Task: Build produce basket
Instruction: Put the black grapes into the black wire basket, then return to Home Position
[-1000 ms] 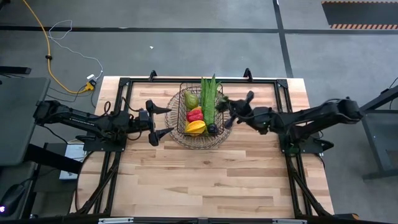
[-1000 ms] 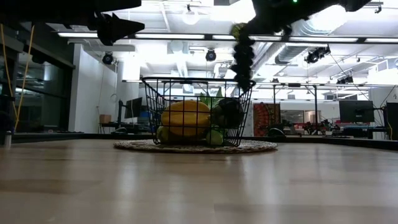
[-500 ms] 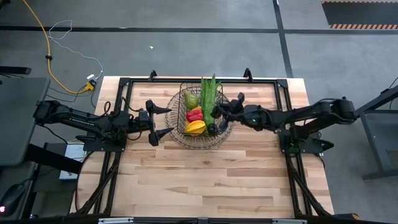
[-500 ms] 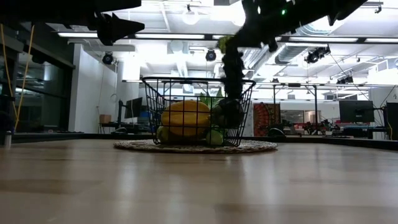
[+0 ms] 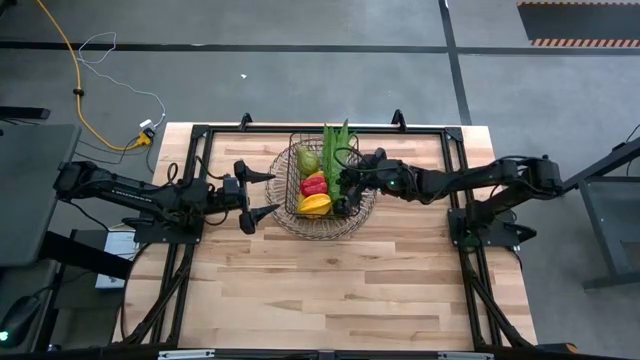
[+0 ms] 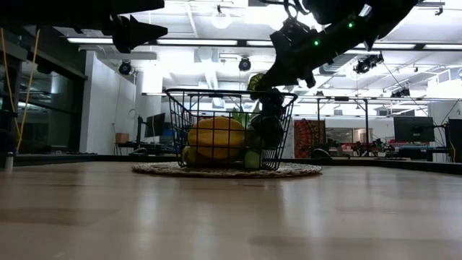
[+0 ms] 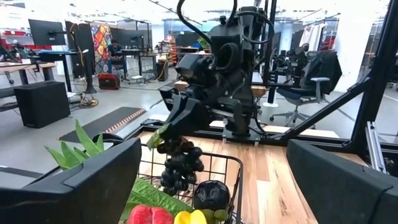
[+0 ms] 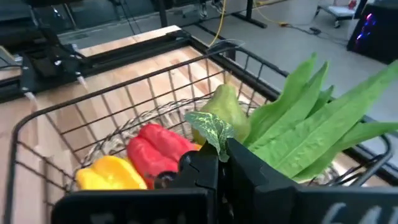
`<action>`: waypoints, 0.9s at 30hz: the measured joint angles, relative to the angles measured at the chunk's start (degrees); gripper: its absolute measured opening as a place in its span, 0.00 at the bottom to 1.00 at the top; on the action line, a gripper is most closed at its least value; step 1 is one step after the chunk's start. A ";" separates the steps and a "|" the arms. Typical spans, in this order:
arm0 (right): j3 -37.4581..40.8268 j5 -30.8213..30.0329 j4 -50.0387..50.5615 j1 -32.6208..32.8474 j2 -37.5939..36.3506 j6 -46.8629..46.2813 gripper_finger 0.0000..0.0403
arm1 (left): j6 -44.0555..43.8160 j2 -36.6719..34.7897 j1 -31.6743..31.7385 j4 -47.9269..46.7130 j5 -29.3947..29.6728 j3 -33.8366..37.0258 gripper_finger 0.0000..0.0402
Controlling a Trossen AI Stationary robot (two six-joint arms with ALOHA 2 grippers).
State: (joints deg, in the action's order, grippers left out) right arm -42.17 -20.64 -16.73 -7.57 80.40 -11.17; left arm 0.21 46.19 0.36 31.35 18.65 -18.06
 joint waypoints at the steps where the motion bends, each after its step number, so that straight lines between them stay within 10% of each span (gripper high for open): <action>1: 0.00 0.08 -0.01 0.04 0.00 -0.38 0.02 | 0.00 0.00 -0.02 0.00 0.00 0.00 0.97; 18: 0.04 -2.91 -14.92 2.14 0.00 10.42 0.51 | -0.02 0.00 -0.02 0.00 -0.02 0.00 0.97; 27: 0.07 -2.86 -17.22 5.87 -0.20 14.22 0.58 | -0.01 0.00 0.00 0.01 0.00 0.00 0.97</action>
State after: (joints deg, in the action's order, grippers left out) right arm -42.11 -23.49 -33.94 -1.70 80.20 3.05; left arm 0.20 46.19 0.36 31.37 18.65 -18.06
